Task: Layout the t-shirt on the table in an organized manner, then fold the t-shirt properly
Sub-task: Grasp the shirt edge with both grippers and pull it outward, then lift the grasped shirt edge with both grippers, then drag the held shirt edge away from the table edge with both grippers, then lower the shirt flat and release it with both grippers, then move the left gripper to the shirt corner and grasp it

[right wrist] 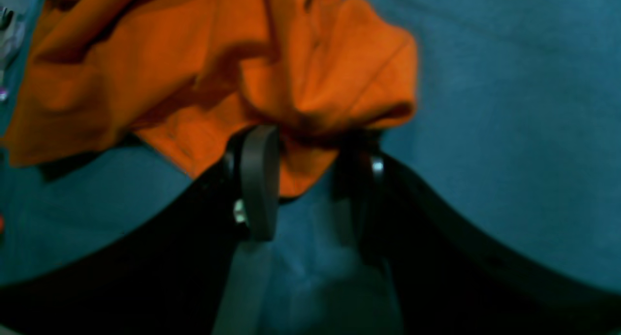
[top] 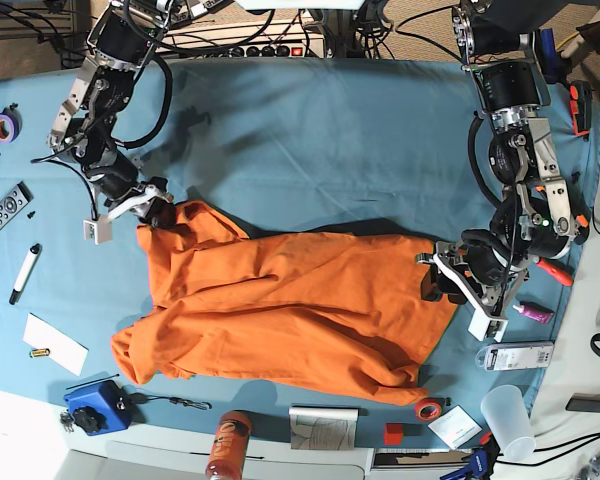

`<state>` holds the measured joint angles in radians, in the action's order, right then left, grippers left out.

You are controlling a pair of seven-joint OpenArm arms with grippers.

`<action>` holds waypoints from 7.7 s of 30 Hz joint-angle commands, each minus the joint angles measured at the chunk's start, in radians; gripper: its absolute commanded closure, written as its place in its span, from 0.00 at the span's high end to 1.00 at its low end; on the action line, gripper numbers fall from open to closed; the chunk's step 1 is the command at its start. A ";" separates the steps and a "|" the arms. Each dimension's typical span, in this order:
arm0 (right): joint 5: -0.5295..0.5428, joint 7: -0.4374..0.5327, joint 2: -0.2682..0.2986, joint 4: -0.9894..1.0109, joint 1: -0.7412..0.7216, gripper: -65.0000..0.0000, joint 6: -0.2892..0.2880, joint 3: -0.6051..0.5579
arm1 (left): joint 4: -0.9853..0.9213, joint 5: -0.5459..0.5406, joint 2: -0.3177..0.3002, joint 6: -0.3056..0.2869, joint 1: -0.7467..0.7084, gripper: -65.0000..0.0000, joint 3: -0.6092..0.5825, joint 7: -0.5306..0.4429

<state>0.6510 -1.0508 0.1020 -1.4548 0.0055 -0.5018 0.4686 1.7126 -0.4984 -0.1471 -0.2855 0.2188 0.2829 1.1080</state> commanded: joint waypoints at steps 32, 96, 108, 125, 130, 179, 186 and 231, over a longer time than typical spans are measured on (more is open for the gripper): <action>-0.155 -0.063 -0.071 -0.480 -0.006 0.00 -0.044 -0.041 | 0.017 0.077 -0.006 0.021 -0.038 0.44 0.001 -0.058; -0.117 -0.013 -0.019 -0.553 -0.287 0.00 -0.130 0.001 | -0.243 0.866 -0.138 0.357 -0.044 0.00 -0.470 -0.124; 0.136 -0.201 0.029 -0.649 0.014 0.00 -0.148 0.239 | 0.168 0.827 -0.138 0.338 -0.214 0.00 -0.470 0.014; 0.256 -0.233 0.100 -0.695 0.310 0.00 -0.127 0.526 | 0.225 0.875 -0.139 0.338 -0.437 0.00 -0.470 0.026; 0.390 -0.344 0.086 -0.695 0.404 0.00 -0.179 0.492 | 0.314 0.891 -0.138 0.337 -0.502 0.00 -0.470 0.030; -0.005 -0.081 0.076 -0.200 -0.033 0.00 -0.170 0.257 | 0.084 0.834 -0.138 0.260 -0.290 0.00 -0.470 -0.278; -0.016 -0.070 0.081 -0.054 -0.101 0.00 -0.187 0.257 | 0.017 0.766 -0.138 0.269 -0.246 0.00 -0.470 -0.297; 0.430 -0.220 0.136 -0.018 0.154 0.29 -0.196 0.487 | 0.348 0.892 -0.136 0.473 -0.537 0.41 -0.470 -0.087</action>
<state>1.0538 -1.2839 0.2184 -1.4548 0.1616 -0.6933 0.9501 2.0418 0.3767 -0.2775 0.1837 -0.3229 -0.1894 1.0389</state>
